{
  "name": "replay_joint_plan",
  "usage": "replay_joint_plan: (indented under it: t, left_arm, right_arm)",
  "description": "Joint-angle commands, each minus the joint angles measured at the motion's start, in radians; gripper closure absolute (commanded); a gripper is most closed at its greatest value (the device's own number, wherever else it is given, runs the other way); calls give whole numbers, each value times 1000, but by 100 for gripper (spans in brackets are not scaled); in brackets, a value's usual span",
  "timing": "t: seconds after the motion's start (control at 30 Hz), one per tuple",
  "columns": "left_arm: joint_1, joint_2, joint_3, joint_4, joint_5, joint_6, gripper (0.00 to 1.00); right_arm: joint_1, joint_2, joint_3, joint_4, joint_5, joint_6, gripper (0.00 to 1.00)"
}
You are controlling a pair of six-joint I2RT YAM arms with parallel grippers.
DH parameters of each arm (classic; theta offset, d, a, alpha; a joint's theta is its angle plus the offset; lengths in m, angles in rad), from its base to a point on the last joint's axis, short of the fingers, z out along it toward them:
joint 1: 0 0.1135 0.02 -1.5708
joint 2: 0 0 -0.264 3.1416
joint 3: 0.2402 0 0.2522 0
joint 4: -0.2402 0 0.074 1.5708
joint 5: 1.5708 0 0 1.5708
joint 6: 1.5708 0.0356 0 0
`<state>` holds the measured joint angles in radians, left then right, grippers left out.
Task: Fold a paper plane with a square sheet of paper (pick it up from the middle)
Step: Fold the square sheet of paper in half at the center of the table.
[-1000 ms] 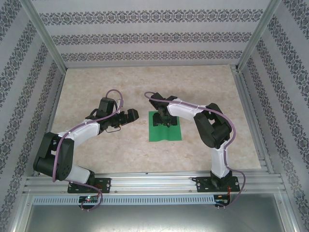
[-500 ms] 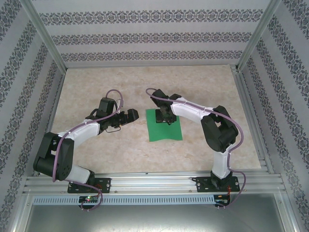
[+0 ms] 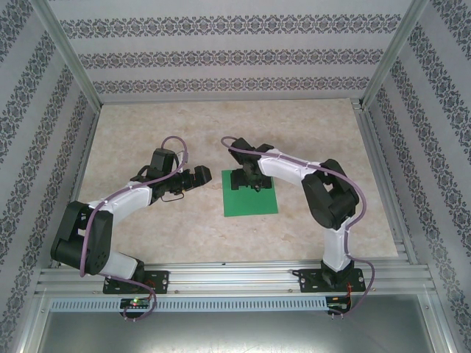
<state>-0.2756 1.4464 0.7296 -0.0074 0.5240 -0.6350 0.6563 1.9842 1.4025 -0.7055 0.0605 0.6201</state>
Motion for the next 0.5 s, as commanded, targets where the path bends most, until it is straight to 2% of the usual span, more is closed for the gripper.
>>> replay_joint_plan:
  t: [0.0, 0.27, 0.47]
  left_arm:
    - [-10, -20, 0, -17, 17, 23, 0]
    - [-10, -23, 1, -19, 12, 23, 0]
    - [-10, -20, -2, -20, 15, 24, 0]
  right_arm:
    - [-3, 44, 41, -27, -13, -27, 8]
    - [2, 101, 26, -58, 17, -7, 7]
    - [6, 129, 15, -68, 17, 0, 14]
